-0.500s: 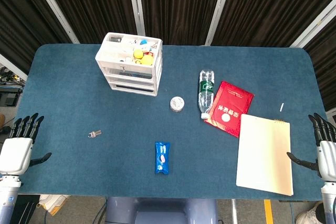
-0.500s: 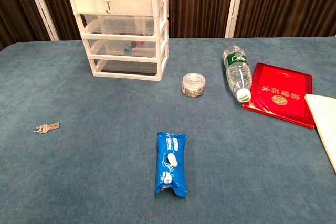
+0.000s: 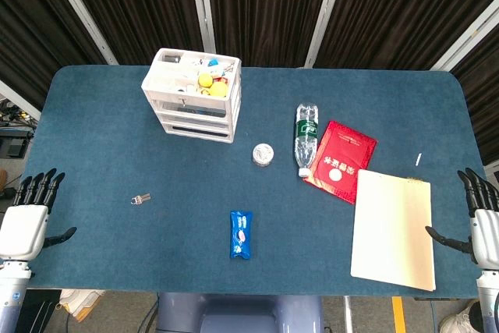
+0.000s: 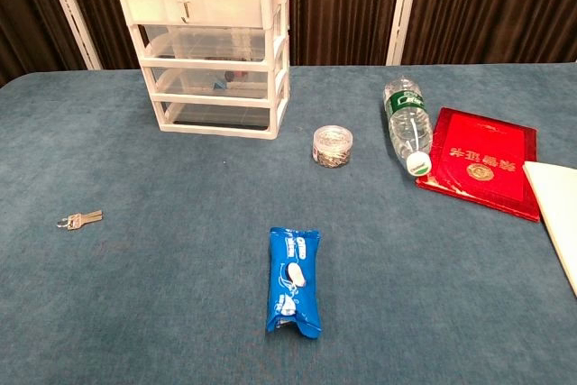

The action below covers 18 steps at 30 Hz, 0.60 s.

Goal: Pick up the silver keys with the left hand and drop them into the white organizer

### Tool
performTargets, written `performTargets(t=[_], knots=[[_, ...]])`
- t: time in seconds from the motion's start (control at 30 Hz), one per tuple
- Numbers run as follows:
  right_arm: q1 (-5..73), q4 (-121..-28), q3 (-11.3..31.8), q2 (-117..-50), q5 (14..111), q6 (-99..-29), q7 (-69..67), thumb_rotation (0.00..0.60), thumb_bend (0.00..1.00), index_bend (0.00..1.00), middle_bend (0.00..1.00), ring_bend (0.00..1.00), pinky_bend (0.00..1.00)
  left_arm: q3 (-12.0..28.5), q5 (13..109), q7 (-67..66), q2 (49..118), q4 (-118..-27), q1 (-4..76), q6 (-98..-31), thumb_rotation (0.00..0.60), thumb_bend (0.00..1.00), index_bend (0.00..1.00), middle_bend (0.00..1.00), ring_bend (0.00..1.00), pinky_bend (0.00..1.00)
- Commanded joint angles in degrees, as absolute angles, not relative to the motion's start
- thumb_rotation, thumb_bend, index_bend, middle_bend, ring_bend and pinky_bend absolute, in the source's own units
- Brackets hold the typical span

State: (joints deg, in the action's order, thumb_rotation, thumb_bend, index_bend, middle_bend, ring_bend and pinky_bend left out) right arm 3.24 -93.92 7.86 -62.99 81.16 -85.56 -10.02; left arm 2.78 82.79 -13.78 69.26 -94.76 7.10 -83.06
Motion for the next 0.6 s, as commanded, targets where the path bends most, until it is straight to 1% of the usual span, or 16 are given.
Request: performTargets(t=[0.03, 0.27, 0.33, 0.37, 0.4, 0.47, 0.5, 0.53, 0.6], knots=[[3.3, -93.9, 7.9, -63.0, 81.1, -85.5, -10.0, 0.600, 0.07, 0.00, 0.00, 0.00, 0.00, 2.9, 82.5, -13.7, 69.3, -94.7, 7.1, -82.9, 0.600, 0.00, 0.00, 0.00, 0.00, 0.00], [3.4, -94.1, 7.8, -63.1, 81.0, -85.2, -9.8, 0.600, 0.07, 0.00, 0.00, 0.00, 0.00, 3.2, 81.3, -14.6, 69.4, -95.1, 7.3, -82.3, 0.600, 0.00, 0.00, 0.00, 0.00, 0.00], [3.3, -94.1, 7.7, -63.0, 81.0, -85.2, -9.9, 0.600, 0.07, 0.00, 0.00, 0.00, 0.00, 3.5, 80.9, -15.2, 69.6, -95.2, 7.5, -82.3, 0.600, 0.02, 0.00, 0.00, 0.00, 0.00], [3.2, -94.1, 7.7, -63.0, 81.0, -85.4, -10.1, 0.600, 0.07, 0.00, 0.00, 0.00, 0.00, 3.8, 80.8, -15.7, 69.8, -95.2, 7.6, -82.5, 0.600, 0.04, 0.00, 0.02, 0.01, 0.00], [3.2, -94.1, 7.8, -63.0, 81.1, -85.5, -10.2, 0.600, 0.07, 0.00, 0.00, 0.00, 0.00, 4.1, 80.5, -16.3, 70.1, -95.1, 7.8, -82.6, 0.600, 0.08, 0.00, 0.08, 0.06, 0.04], [3.2, -94.2, 7.8, -63.0, 81.2, -85.5, -10.3, 0.600, 0.07, 0.00, 0.00, 0.00, 0.00, 5.0, 79.8, -17.1, 70.7, -95.0, 8.0, -82.9, 0.600, 0.11, 0.05, 0.29, 0.25, 0.18], [3.2, -94.2, 7.7, -63.0, 81.3, -85.5, -10.4, 0.600, 0.07, 0.00, 0.00, 0.00, 0.00, 5.5, 79.2, -17.3, 71.1, -95.1, 8.2, -83.0, 0.600, 0.12, 0.11, 0.44, 0.39, 0.28], [3.2, -94.2, 7.6, -63.0, 81.4, -85.5, -10.4, 0.600, 0.07, 0.00, 0.00, 0.00, 0.00, 6.1, 78.1, -17.1, 71.4, -95.5, 8.4, -82.7, 0.600, 0.12, 0.18, 0.56, 0.50, 0.35], [3.2, -94.2, 7.6, -63.0, 81.6, -85.6, -10.3, 0.600, 0.07, 0.00, 0.00, 0.00, 0.00, 7.1, 75.3, -16.9, 71.6, -96.6, 8.8, -81.4, 0.600, 0.13, 0.27, 0.70, 0.62, 0.45]])
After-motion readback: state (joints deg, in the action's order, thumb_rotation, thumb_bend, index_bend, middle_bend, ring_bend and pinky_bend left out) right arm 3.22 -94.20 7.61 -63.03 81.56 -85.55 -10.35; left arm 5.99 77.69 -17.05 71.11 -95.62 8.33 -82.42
